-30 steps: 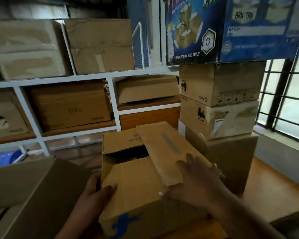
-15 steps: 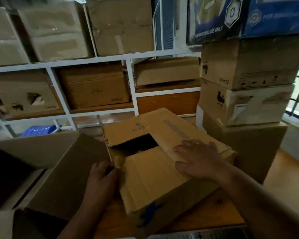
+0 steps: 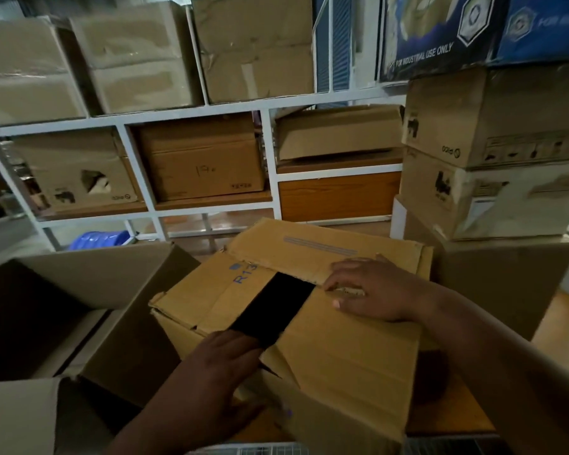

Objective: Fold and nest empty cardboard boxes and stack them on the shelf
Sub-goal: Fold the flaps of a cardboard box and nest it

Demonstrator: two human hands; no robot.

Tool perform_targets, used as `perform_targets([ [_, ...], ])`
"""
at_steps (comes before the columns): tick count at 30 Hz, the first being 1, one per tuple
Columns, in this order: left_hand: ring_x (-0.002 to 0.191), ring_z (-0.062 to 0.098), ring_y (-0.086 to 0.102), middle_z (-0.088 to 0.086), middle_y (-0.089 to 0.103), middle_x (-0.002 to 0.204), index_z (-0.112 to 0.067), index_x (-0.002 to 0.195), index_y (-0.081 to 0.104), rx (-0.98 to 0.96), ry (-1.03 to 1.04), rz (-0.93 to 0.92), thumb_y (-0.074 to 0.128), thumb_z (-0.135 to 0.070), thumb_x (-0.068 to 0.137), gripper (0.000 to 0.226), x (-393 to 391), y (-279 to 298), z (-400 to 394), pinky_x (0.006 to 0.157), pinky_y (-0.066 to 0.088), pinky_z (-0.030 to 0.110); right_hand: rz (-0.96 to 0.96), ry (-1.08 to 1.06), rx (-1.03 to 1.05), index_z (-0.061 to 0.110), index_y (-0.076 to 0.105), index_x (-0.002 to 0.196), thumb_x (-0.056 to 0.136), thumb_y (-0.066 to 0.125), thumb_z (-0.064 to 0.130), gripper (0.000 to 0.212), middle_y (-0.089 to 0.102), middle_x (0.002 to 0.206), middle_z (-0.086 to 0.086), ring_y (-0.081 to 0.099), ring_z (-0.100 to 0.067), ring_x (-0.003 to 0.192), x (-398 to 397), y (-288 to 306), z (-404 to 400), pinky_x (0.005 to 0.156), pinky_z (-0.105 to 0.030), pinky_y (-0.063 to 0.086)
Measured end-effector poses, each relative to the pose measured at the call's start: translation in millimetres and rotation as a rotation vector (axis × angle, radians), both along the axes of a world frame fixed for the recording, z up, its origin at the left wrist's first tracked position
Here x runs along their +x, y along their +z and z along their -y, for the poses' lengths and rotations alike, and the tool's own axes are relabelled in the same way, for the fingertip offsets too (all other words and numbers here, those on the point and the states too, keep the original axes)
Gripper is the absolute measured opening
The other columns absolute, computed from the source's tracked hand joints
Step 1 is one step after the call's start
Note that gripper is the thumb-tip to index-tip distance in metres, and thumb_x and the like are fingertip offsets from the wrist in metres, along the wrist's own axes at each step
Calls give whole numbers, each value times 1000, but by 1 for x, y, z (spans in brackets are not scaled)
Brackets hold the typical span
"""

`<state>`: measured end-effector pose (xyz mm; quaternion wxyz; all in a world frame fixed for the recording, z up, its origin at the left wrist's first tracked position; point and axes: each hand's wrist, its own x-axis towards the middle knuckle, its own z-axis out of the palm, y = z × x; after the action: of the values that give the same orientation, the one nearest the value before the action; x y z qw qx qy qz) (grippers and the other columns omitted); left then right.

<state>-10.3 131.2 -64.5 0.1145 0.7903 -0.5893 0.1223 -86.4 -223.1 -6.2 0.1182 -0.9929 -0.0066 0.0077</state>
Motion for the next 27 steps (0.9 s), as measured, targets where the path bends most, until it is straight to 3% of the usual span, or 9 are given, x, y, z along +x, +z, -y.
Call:
perform_targets([
  [3, 98, 4, 62, -21, 66, 103, -40, 104, 69, -19, 5, 87, 60, -66, 100, 28, 5, -5, 15, 80, 56, 36, 37, 10, -24, 53, 55, 146, 105, 52, 63, 42, 39, 167, 20, 33, -9, 155, 3, 7, 5, 128, -59, 19],
  [6, 66, 13, 61, -11, 62, 71, -30, 75, 67, -180, -5, 154, 55, -70, 101, 48, -13, -20, 51, 56, 52, 32, 66, 10, -133, 50, 53, 150, 106, 51, 58, 44, 42, 164, 15, 35, -13, 153, 3, 15, -3, 128, -53, 27],
  [10, 53, 17, 58, -6, 57, 62, -27, 75, 66, -248, -33, 291, 43, -60, 109, 52, -36, -27, 92, 43, 44, 28, 34, 72, -73, 42, 62, 145, 110, 53, 44, 36, 59, 142, 16, 54, -8, 128, -7, 32, -36, 108, -38, 48],
  [14, 48, 17, 57, -6, 58, 58, -26, 70, 67, -282, -25, 302, 60, -52, 95, 37, -44, -15, 112, 40, 40, 23, -83, 127, -189, 32, 56, 154, 114, 46, 45, 43, 56, 153, 6, 52, -17, 137, 3, 31, -65, 111, -41, 44],
  [19, 54, 11, 53, -8, 58, 62, -28, 73, 70, -276, -184, 288, 53, -51, 107, 44, -31, -10, 109, 49, 31, 24, -188, 45, -293, 36, 28, 169, 110, 44, 60, 66, 23, 177, -1, 26, -29, 161, 48, 25, -67, 123, -51, 37],
  [23, 61, 15, 58, -6, 62, 68, -27, 79, 68, -153, -237, 232, 67, -52, 100, 32, -24, -5, 98, 52, 41, 30, 17, -56, -285, 44, 24, 168, 104, 55, 61, 73, 14, 180, 1, 17, -30, 164, 73, 46, -59, 127, -55, 31],
  [27, 65, 15, 60, -5, 66, 71, -25, 80, 69, -105, -231, 188, 59, -57, 103, 40, -22, 2, 92, 58, 32, 26, 106, -197, -329, 35, 26, 169, 102, 54, 64, 78, 1, 182, -1, 3, -32, 167, 112, 57, -29, 131, -61, 20],
])
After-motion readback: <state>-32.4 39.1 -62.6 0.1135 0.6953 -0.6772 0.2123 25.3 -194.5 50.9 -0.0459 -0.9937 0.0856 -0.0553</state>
